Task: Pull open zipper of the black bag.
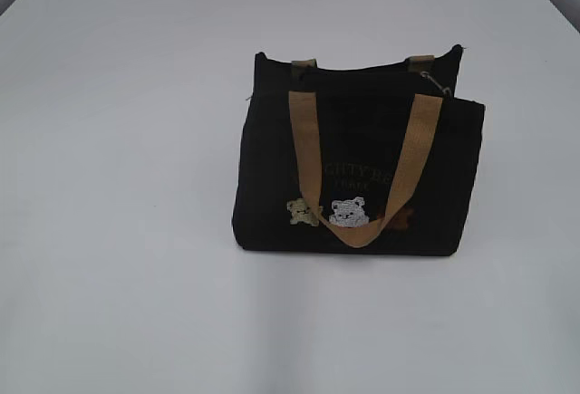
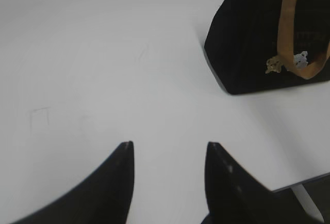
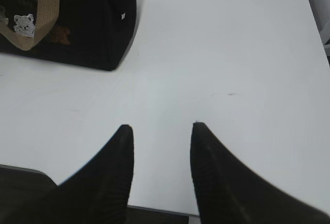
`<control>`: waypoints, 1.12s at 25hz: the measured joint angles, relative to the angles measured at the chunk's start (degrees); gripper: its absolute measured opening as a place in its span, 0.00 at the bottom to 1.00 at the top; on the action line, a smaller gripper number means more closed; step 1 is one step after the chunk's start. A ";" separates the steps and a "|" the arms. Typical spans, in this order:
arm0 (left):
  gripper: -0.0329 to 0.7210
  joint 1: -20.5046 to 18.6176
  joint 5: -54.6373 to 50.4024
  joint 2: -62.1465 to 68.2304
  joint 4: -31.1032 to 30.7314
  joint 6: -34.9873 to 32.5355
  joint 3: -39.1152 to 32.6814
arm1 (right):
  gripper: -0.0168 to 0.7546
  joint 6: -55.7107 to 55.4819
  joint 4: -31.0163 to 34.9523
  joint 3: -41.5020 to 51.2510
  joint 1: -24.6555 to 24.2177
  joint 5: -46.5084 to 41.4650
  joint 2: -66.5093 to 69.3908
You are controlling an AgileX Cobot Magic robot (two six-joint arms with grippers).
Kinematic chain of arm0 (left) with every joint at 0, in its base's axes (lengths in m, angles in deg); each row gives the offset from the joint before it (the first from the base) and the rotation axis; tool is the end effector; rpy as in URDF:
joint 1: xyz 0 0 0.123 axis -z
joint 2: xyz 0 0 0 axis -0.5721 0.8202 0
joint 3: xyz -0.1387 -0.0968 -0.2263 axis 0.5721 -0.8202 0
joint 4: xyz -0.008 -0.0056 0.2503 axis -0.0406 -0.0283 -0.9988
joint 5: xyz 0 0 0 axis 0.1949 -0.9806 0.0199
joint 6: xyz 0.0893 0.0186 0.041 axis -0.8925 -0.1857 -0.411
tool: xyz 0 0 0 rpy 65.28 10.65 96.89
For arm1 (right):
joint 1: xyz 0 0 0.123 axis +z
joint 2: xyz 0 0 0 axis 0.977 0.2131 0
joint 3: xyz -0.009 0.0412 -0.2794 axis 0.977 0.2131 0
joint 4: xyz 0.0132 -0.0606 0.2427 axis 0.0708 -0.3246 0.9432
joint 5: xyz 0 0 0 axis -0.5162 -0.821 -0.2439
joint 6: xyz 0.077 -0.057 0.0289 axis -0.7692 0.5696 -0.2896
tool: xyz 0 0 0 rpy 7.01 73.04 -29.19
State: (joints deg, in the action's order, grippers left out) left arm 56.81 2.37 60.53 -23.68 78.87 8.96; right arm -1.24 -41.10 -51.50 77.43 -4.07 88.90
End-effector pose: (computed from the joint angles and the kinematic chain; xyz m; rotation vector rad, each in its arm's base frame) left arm 0.0002 -0.0001 0.2795 0.3954 1.9788 -0.2361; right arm 0.0029 0.0095 0.2652 -0.2097 2.0798 0.0056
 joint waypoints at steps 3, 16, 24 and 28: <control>0.49 0.00 0.00 0.00 0.00 -0.05 -0.07 | 0.40 -0.06 0.07 0.00 0.00 0.09 0.00; 0.41 -15.66 0.00 0.00 0.00 -0.05 -0.07 | 0.40 -0.12 0.18 0.00 0.00 0.22 0.00; 0.37 -17.70 0.00 0.00 0.00 -0.05 -0.12 | 0.40 -0.12 0.18 0.00 0.00 0.22 0.00; 0.36 -17.70 0.00 0.00 0.00 -0.05 -0.12 | 0.40 -0.12 0.18 0.00 0.00 0.22 0.00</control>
State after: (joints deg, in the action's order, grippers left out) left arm 39.10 2.37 60.53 -23.68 78.81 8.83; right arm -1.36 -40.92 -51.50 77.43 -3.85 88.90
